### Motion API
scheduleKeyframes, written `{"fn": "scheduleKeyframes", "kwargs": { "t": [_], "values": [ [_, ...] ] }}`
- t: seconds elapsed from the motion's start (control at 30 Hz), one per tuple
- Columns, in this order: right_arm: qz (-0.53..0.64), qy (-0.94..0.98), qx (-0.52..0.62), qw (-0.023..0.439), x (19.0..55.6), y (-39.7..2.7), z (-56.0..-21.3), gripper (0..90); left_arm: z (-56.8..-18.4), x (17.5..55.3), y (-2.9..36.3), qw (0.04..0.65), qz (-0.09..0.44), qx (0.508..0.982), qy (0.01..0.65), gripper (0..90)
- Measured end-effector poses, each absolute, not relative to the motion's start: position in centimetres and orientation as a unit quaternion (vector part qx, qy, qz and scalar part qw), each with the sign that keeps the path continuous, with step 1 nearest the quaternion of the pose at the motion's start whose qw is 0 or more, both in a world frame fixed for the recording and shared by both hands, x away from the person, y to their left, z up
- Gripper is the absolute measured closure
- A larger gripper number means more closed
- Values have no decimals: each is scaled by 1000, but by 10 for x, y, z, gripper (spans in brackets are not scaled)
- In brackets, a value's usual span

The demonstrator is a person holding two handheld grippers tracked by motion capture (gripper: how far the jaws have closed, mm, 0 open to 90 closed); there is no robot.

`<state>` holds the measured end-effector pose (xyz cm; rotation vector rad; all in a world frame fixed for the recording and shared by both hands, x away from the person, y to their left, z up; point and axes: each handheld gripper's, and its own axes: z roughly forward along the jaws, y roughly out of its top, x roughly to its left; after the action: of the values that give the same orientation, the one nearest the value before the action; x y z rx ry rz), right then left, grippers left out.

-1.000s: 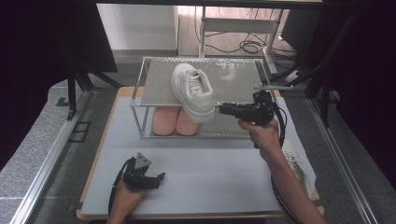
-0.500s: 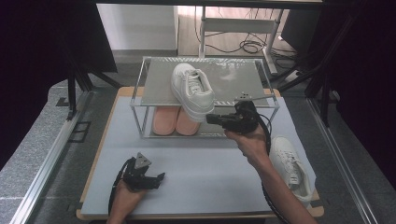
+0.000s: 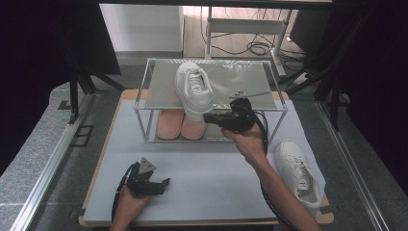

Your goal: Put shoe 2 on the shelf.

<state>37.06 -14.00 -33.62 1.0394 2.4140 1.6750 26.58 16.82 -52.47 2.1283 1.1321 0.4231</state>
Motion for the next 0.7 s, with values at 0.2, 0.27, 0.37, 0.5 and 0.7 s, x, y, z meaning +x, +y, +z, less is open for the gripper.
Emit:
{"fn": "scheduleKeyframes", "kwargs": {
  "t": [0.2, 0.27, 0.37, 0.5, 0.7],
  "values": [
    [539, 774, 332, 18, 382, -127, -339, 900, -525, 266, 168, 340, 163, 817, 435, 136],
    [538, 775, 333, 18, 387, -122, -340, 900, -525, 266, 168, 340, 163, 818, 435, 136],
    [535, 776, 332, 20, 390, -119, -340, 900, -525, 266, 168, 340, 162, 818, 436, 136],
    [532, 780, 328, 30, 393, -112, -340, 900, -525, 266, 168, 340, 162, 818, 435, 136],
    [529, 782, 327, 36, 397, -103, -340, 900, -525, 266, 168, 340, 161, 817, 436, 137]
  ]
}}
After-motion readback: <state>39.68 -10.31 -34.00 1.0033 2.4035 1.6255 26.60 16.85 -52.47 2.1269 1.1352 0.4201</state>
